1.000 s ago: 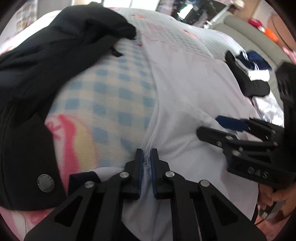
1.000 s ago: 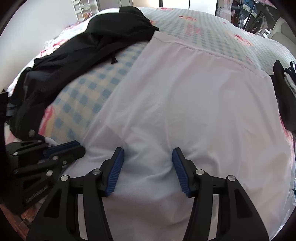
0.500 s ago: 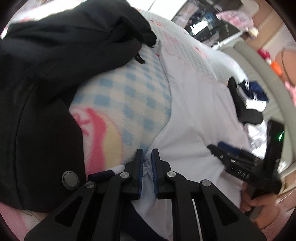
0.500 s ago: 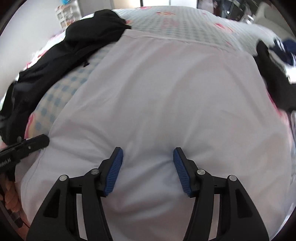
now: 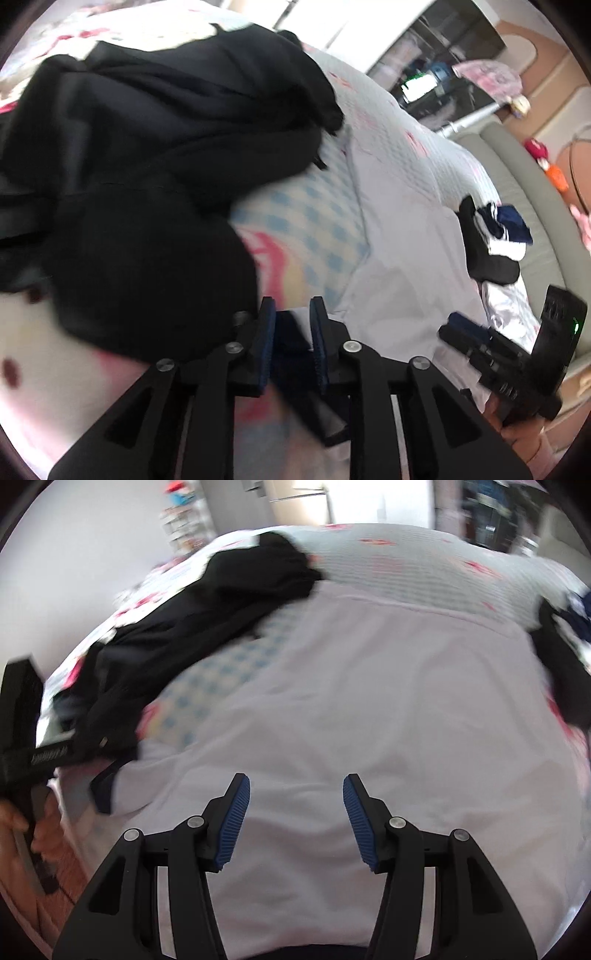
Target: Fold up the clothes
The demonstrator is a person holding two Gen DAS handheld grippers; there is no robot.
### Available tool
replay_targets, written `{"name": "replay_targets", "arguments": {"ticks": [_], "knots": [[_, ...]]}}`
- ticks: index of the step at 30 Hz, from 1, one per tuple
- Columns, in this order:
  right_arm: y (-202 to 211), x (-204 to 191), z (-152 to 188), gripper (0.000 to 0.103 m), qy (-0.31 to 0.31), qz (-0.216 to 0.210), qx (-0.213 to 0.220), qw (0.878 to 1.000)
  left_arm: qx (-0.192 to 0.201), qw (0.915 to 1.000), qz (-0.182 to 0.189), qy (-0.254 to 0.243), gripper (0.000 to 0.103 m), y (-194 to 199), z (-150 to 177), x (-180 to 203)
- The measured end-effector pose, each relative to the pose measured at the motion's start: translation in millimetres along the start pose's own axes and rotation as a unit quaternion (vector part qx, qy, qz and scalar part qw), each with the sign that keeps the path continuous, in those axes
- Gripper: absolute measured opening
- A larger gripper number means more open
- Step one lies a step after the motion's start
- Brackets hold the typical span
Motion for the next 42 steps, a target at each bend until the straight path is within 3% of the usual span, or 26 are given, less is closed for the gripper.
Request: {"name": "replay_targets", "arguments": {"ticks": [4,7,11,13,15,18,20,24,26,30,34,38,42], "knots": [[-1,-27,9,0.054,0.011,-0.011,-0.002,1.0,0.039,0.9991,-0.012,0.015,0.032,35,9,-10],[12,-40,21,0.054,0.008,-0.025,0.002,1.0,0.035,0.9992,0.001,0.017,0.032,43,33,-5],[28,-57,41,0.054,0.031,-0.031,0.009,0.999,0.002,0.9983,0.04,-0.042,0.029,39,62,34],[29,-57,45,0.054,0.041,-0.008,0.013,0.999,-0.007,0.9953,0.042,-0.088,0.029,30,68,59],[28,-51,47,0.054,0.039,0.02,0.011,0.999,-0.017,0.9918,0.031,-0.123,0.029,16,74,75],[17,-35,65,0.054,0.032,0.056,-0.033,0.997,-0.071,0.9836,-0.051,-0.157,0.032,-12,94,59],[13,-24,88,0.052,0.036,0.056,-0.062,0.996,-0.093,0.9781,-0.093,-0.161,0.033,-16,102,42],[17,-5,123,0.055,0.031,0.051,-0.101,0.993,-0.096,0.9804,-0.109,-0.133,0.027,11,103,19],[24,3,133,0.055,0.022,0.045,-0.111,0.993,-0.085,0.9864,-0.091,-0.107,0.027,22,99,16],[46,-12,104,0.055,0.013,0.006,-0.074,0.997,-0.035,0.9929,-0.056,-0.099,0.028,36,81,22],[46,-51,66,0.058,0.063,-0.007,-0.035,0.997,-0.045,0.9903,-0.053,-0.121,0.031,11,65,23],[12,-67,65,0.058,0.08,0.012,-0.062,0.995,-0.04,0.9853,-0.076,-0.148,0.027,-3,52,18],[19,-54,69,0.057,0.032,0.022,-0.026,0.999,0.002,0.9866,-0.122,-0.108,0.02,10,35,-4]]}}
Point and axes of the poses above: each gripper's, at about its wrist camera, not at the fingertips, and y roughly against the way its jaws point, x to its right, z to its underside, the point moved 10 cm from there along -y, roughly the way its jaws point, and after that the axes turned 2 degrees about -x, right-handed, at the moved point
